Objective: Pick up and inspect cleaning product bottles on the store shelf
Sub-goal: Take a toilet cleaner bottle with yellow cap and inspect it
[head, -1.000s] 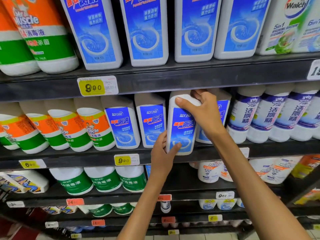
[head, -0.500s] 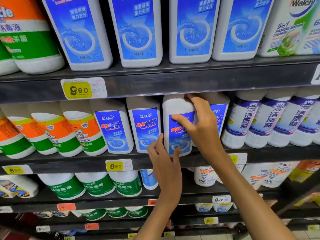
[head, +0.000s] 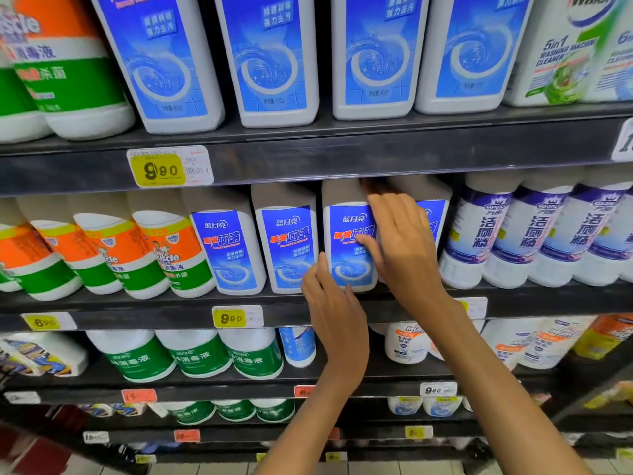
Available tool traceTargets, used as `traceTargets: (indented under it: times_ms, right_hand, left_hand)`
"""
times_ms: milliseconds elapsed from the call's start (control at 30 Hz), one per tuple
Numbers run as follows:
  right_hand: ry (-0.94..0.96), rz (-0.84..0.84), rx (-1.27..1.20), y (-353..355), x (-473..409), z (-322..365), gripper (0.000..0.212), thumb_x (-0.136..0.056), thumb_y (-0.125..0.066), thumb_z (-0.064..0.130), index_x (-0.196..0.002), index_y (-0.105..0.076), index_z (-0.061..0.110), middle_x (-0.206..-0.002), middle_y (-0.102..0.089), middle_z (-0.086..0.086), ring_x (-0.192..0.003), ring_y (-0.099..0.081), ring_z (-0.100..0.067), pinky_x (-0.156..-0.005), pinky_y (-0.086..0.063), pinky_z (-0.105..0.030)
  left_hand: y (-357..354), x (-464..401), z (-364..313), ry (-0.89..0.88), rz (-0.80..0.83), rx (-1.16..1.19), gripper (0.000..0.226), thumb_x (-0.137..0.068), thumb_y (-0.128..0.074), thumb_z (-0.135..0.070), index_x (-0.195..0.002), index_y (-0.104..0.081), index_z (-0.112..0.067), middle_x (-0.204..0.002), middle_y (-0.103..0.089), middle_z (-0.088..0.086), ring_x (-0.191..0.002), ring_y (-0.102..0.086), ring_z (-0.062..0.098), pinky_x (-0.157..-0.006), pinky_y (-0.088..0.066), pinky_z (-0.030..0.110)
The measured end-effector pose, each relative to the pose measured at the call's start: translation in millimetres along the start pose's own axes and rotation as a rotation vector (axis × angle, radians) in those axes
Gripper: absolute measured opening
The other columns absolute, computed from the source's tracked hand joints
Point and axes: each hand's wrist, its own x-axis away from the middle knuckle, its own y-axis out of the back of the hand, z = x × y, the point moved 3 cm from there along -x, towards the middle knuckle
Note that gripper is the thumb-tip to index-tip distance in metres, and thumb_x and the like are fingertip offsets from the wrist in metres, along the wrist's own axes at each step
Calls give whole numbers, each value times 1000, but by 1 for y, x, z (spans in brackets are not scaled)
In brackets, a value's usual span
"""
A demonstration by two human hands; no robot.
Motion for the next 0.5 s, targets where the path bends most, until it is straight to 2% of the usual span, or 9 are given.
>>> traceTargets:
  times_ms: [67, 133, 200, 267, 300, 400, 500]
  right_hand:
    - [-21, 34, 21, 2, 0, 0, 47, -74, -74, 20, -108, -61, -10, -104, -65, -25, -97, -63, -41, -85, -48, -40]
    - [-67, 119, 24, 0, -3, -1, 49, -81, -72, 20, -118, -56, -7, -116, -61, -22, -110, -55, -39, -93, -39, -40]
    - [-133, 208, 4, -4, -4, -3, 53, -88, -64, 26, -131, -47, 0, -133, -51, -16, -126, -42, -32, -102, -29, -36]
    - [-173, 215, 11, -2, 0, 2, 55, -89, -63, 25, -135, -43, 3, -139, -47, -14, -132, -37, -30, -105, -26, -36]
    - [-173, 181, 15, 1, 2, 7, 55, -87, -66, 20, -134, -46, 1, -137, -49, -17, -130, -41, -33, -105, -30, -39]
    - [-64, -58, -92, 3, 5, 30, 49, -79, -73, 6, -123, -57, -5, -121, -61, -22, -114, -57, -39, -96, -42, -43]
    - [47, -76, -219, -13, -10, 61, 45, -78, -72, 2, -120, -59, -7, -114, -64, -23, -107, -61, -40, -92, -47, -43]
  left_hand:
    - [2, 4, -2, -1, 23, 20, 57, -89, -53, 3, -141, -36, -9, -137, -43, 10, -130, -38, 21, -101, -44, 35]
    - [5, 8, -2, -17, 69, 41, 56, -91, -48, 5, -143, -34, -9, -143, -40, 8, -134, -37, 19, -105, -40, 33]
    - [10, 11, -1, -32, 105, 66, 54, -91, -45, 7, -142, -34, -7, -146, -38, 7, -136, -35, 18, -108, -33, 19]
    - [20, 13, 2, -24, 98, 84, 52, -90, -47, 9, -139, -38, -5, -144, -40, 9, -136, -35, 19, -105, -22, 6]
    - [27, 13, 5, -14, 66, 80, 52, -88, -48, 10, -137, -41, -4, -142, -42, 10, -135, -35, 20, -106, -21, 8]
    - [47, 6, 17, 62, -37, 81, 51, -86, -52, 9, -135, -43, -3, -138, -43, 13, -132, -36, 24, -111, -30, 31]
    - [59, -1, 28, 61, 5, 55, 51, -88, -51, 6, -137, -39, 0, -141, -40, 15, -134, -34, 26, -111, -29, 36]
